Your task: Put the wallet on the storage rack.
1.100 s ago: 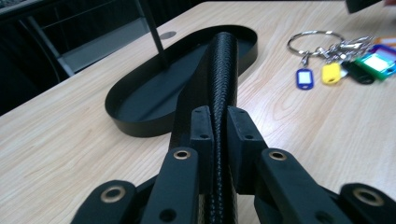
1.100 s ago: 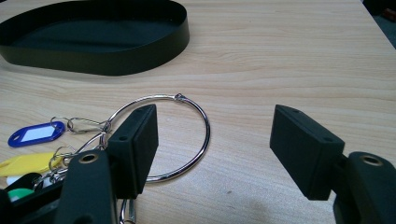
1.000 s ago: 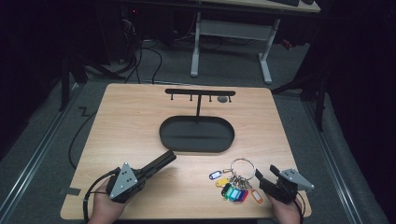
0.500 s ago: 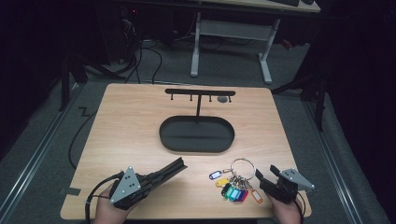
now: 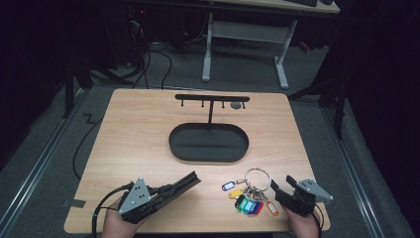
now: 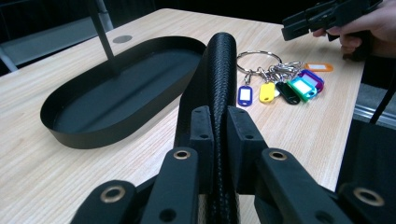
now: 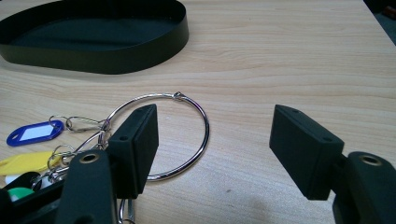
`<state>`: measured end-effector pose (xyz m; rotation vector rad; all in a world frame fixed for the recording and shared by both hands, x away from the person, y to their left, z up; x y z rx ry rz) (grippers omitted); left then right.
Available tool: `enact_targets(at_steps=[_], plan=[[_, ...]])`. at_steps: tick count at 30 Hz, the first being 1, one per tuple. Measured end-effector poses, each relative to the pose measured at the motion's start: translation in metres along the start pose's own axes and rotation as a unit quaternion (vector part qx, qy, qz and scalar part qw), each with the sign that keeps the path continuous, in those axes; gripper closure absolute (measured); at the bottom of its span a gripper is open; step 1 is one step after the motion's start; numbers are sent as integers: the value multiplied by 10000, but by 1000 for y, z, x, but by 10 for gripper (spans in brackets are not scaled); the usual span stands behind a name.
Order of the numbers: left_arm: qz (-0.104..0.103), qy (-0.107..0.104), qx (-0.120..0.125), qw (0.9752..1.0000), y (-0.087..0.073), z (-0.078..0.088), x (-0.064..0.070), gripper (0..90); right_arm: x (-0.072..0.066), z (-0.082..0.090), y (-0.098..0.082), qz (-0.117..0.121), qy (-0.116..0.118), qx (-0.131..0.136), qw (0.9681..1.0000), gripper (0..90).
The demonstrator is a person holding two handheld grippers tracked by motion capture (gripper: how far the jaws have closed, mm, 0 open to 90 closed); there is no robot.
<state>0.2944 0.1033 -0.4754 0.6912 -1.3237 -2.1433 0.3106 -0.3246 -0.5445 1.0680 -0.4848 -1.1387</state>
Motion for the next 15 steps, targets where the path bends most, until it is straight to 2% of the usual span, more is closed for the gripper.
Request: enact_targets(at_steps=[6, 9, 11, 12, 15], plan=[[167, 63, 43, 9998, -3, -2, -7, 809, 0, -1, -1, -32, -2, -37, 10000, 331], [163, 93, -101, 9998, -8, -7, -10, 804, 0, -1, -1, -34, -11, -37, 10000, 331], [306, 42, -81, 9995, -10, -9, -12, 803, 0, -2, -2, -33, -12, -44, 10000, 331], [292, 54, -91, 9995, -11, -9, -13, 802, 0, -2, -2, -31, -6, -51, 10000, 331], [83, 222, -281, 9993, -15, -13, -13, 799, 0, -1, -2, -46, -3, -42, 10000, 331]])
Point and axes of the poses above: each handheld gripper's, and its own axes: z roughly backward along the jaws, y roughly out of its top, x roughly to its right, the point moved 5 cm from there along -z, roughly forward along the jaws, and after that the axes turned 12 degrees about y, right-handed, at the moved point
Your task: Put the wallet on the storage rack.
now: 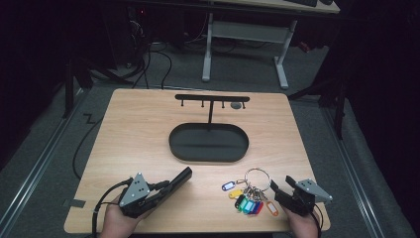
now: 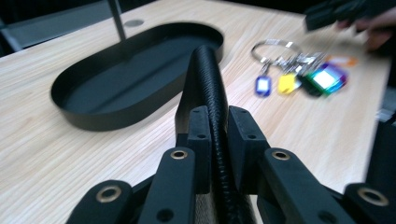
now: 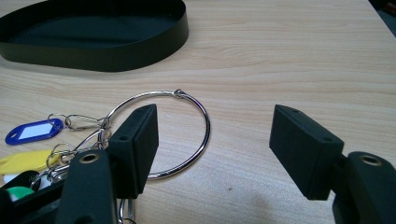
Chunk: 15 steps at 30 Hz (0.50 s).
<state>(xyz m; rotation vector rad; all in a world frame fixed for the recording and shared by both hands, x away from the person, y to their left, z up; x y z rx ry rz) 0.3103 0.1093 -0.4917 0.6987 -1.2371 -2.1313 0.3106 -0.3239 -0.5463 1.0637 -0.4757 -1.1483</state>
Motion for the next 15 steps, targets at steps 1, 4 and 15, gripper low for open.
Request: enact_targets(at_steps=[1, 4, 15], plan=[[-53, 29, -87, 9999, -2, -2, 0, 798, 0, 0, 0, 1, 0, 5, 10000, 331], [-42, 63, -85, 9999, -2, -1, -3, 801, 1, 1, 0, 4, 5, 23, 10000, 331], [-13, 248, -177, 9995, -5, 2, -16, 751, 0, 0, 1, 14, 36, 4, 10000, 332]])
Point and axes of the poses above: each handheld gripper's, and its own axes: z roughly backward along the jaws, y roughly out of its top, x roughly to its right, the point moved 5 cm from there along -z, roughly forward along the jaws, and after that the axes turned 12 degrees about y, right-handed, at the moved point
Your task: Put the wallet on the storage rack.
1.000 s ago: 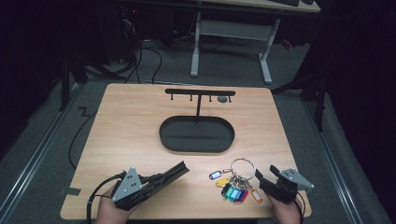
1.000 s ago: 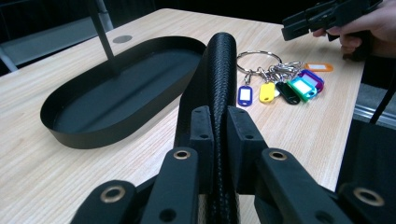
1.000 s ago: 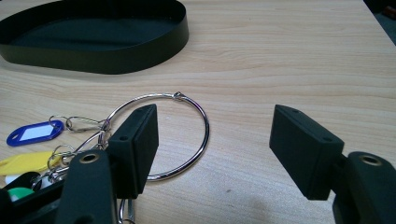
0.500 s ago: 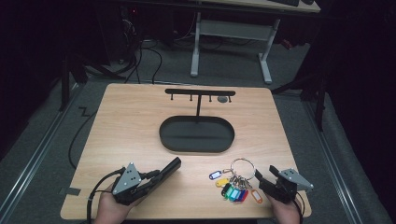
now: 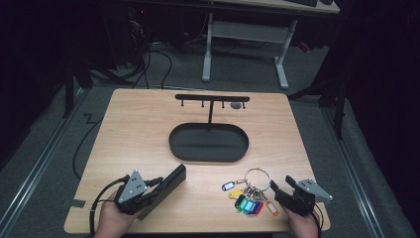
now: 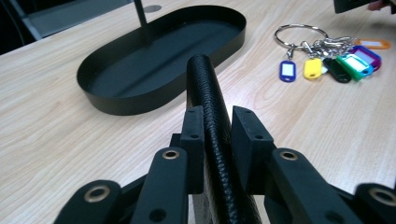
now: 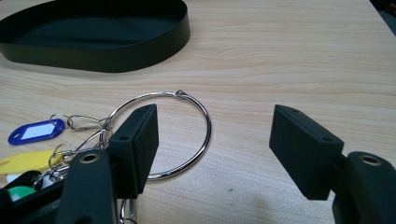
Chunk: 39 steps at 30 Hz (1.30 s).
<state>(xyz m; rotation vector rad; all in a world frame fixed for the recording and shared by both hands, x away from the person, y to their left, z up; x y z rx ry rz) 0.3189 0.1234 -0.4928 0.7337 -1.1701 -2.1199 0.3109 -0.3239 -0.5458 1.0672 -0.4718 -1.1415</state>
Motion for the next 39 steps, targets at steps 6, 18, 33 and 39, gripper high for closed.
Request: enact_targets(at_steps=[6, 18, 33, 39], plan=[[8, 43, -100, 9999, -1, 0, -3, 734, -3, -3, 1, 12, 126, -1, 9999, 330], [-316, 221, -315, 9988, -4, -2, -1, 652, -4, -3, 2, 5, 175, 28, 9998, 325], [-960, -38, -1245, 9875, 8, -8, 5, 650, -3, -4, 3, -28, 306, 93, 9995, 325], [-1187, -108, -1692, 9784, 15, -10, 3, 645, -6, -4, 4, -45, 376, 129, 9992, 326]])
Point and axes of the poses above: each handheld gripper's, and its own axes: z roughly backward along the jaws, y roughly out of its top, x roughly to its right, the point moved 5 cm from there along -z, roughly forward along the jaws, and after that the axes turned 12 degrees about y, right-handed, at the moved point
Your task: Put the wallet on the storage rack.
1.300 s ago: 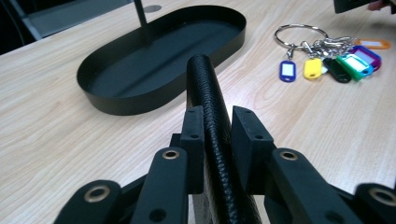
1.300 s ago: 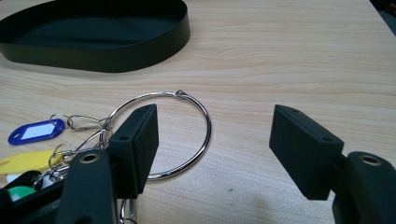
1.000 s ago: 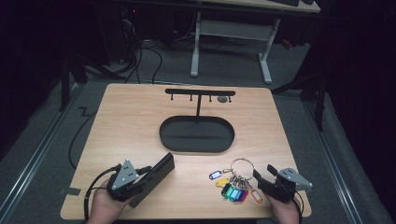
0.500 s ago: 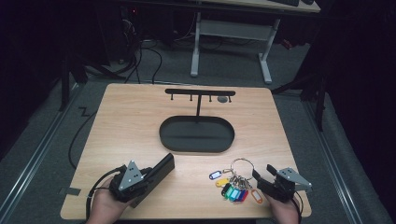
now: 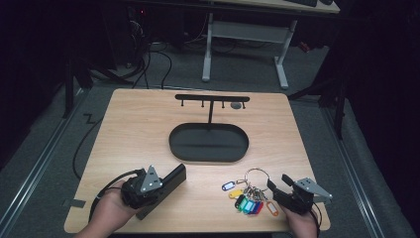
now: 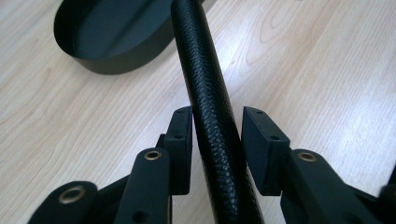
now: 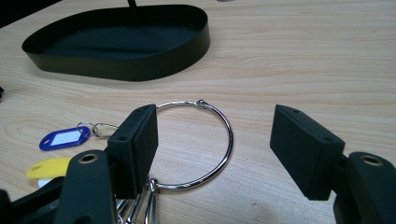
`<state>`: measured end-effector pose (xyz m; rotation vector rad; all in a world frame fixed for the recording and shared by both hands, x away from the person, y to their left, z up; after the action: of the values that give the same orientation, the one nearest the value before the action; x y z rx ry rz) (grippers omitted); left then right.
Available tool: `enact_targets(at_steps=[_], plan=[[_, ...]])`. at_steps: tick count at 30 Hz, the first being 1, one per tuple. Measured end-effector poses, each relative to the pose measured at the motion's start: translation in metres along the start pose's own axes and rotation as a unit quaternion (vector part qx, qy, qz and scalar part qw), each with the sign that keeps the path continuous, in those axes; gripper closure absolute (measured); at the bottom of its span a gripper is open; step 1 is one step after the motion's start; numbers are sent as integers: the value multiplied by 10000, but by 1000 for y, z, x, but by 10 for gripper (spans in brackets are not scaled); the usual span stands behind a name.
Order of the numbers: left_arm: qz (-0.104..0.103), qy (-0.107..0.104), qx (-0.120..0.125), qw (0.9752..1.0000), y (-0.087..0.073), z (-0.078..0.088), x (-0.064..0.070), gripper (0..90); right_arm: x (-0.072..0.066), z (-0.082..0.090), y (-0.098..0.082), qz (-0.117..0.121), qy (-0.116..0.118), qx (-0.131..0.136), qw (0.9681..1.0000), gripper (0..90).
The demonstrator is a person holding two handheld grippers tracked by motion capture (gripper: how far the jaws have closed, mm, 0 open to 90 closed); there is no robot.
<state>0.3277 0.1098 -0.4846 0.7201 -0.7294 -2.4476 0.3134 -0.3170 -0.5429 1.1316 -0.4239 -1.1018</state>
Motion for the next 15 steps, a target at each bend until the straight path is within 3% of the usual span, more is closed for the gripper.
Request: enact_targets(at_steps=[9, 15], plan=[[51, -186, -556, 9983, 5, 1, -4, 647, 0, 0, 0, -57, 39, 32, 10000, 328], [279, -318, -750, 9963, 7, -1, -8, 675, -3, 2, 2, -166, 159, 114, 9997, 327]])
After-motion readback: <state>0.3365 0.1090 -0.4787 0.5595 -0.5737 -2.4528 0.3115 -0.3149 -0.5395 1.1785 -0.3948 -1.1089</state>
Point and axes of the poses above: each handheld gripper's, and its own axes: z roughly backward along the jaws, y roughly out of its top, x roughly to its right, the point moved 5 cm from there along -z, roughly forward along the jaws, and after that the axes turned 12 degrees about y, right-handed, at the moved point
